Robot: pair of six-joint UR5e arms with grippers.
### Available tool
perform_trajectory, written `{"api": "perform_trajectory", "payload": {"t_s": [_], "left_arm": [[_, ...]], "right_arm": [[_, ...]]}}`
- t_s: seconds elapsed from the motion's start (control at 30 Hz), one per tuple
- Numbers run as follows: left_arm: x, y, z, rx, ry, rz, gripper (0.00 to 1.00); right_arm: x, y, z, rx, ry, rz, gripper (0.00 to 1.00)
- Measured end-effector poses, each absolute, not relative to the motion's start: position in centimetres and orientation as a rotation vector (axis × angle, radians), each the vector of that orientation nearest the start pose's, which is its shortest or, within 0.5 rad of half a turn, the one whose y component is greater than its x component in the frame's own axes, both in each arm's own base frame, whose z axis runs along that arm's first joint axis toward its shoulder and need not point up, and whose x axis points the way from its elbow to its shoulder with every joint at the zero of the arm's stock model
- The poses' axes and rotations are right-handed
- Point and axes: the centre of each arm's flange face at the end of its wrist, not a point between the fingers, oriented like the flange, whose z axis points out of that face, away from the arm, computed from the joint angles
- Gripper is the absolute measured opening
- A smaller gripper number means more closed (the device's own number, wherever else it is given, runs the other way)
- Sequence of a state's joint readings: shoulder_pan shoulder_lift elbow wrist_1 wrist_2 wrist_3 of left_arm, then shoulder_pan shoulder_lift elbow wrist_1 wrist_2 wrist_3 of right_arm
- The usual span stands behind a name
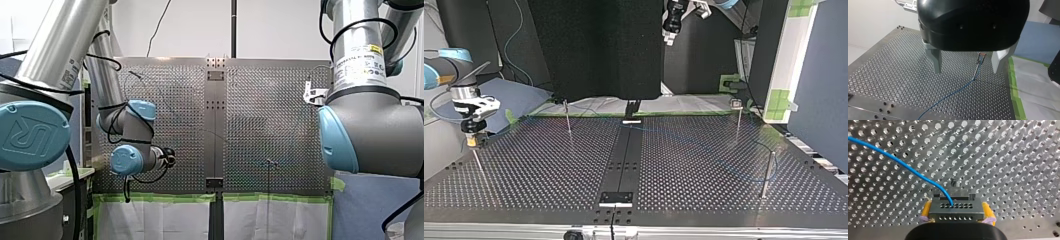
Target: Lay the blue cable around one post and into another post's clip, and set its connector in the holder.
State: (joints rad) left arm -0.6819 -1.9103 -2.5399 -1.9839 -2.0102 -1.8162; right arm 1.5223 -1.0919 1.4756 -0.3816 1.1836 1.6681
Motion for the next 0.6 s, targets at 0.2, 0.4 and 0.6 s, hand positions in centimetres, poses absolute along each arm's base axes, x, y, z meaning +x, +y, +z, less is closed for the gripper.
{"api": "perform_trajectory", "payload": {"t_s": [0.2,0.4,0.6], "left_arm": [[18.9,-27.0,7.2,0.050,1.718,-0.310,1.00],[18.9,-27.0,7.2,0.050,1.719,-0.310,1.00],[18.9,-27.0,7.2,0.050,1.719,-0.310,1.00]], "right_arm": [[13.9,-66.4,29.2,1.424,-1.121,1.523,0.00],[14.0,-66.9,28.4,1.446,-1.132,1.511,0.00],[14.1,-67.0,28.4,1.449,-1.120,1.525,0.00]]}}
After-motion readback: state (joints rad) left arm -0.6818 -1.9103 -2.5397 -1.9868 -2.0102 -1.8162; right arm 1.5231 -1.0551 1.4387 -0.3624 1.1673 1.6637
